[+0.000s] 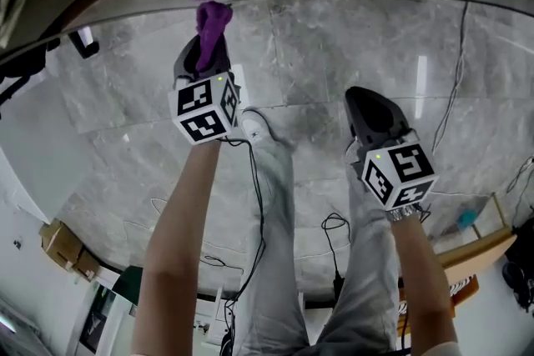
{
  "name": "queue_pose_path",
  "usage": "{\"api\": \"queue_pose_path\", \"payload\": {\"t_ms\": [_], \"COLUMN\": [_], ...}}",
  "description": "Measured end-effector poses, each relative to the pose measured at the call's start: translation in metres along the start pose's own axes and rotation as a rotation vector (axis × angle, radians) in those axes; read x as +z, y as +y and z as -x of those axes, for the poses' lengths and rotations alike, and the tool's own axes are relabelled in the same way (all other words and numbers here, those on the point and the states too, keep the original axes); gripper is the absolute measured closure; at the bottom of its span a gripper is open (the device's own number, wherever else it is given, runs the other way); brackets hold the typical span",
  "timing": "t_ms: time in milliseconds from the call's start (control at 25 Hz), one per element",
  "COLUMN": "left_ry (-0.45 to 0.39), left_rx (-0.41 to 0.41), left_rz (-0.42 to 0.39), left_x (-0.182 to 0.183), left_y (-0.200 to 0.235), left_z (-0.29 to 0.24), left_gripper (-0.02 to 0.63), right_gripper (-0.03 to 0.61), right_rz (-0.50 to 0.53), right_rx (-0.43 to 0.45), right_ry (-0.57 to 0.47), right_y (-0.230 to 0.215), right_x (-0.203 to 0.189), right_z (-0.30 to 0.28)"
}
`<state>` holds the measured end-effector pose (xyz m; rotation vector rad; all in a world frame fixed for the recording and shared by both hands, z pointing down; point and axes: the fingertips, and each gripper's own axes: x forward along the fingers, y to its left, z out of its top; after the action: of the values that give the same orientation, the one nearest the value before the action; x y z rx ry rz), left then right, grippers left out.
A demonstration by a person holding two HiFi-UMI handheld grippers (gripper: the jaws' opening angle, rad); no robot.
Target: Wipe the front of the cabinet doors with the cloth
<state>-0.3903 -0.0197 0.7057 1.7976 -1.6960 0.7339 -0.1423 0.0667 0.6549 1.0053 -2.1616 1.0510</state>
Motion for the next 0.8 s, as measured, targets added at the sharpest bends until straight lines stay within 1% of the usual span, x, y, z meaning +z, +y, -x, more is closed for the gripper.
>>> {"api": "queue_pose_path", "payload": {"t_ms": [200, 320, 400, 440, 520, 600, 720, 800], "left_ry": [-0.007, -0.009, -0.003, 0.000, 0.008, 0.016, 0.022, 0.023], "left_rx": [-0.150, -0.245, -0.298, -0.309, -0.307, -0.290, -0.283, -0.280], "left_rz": [-0.063, -0.109, -0.136, -0.140, -0.139, -0.146, -0.213, -0.244], "left_x": [-0.001, -0.002, -0.001, -0.001, -0.002, -0.005, -0.008, -0.008], "left_y": [-0.132, -0.207, -0.247, -0.261, -0.277, -0.279, -0.273, -0.259], "left_z": [-0.026, -0.046, -0.061, -0.068, -0.083, -0.099, -0.118, -0.127], "left_gripper": [0.502, 0.502, 0.502, 0.502, 0.502, 0.502, 0.502, 0.502], "right_gripper": [0.543, 0.543, 0.543, 0.543, 0.543, 0.543, 0.543, 0.543], "right_rz": [0.002, -0.020, -0.051, -0.064, -0.087, -0.115, -0.170, -0.187], "right_rx": [-0.029, -0.073, -0.114, -0.131, -0.158, -0.192, -0.246, -0.265], "right_ry": [0.003, 0.004, 0.000, -0.002, -0.009, -0.019, -0.043, -0.058], "right_y": [-0.057, -0.093, -0.116, -0.127, -0.148, -0.164, -0.176, -0.175], "right_x": [-0.019, -0.041, -0.055, -0.061, -0.073, -0.086, -0.102, -0.104], "right_z": [0.043, 0.071, 0.089, 0.097, 0.109, 0.116, 0.118, 0.113]}}
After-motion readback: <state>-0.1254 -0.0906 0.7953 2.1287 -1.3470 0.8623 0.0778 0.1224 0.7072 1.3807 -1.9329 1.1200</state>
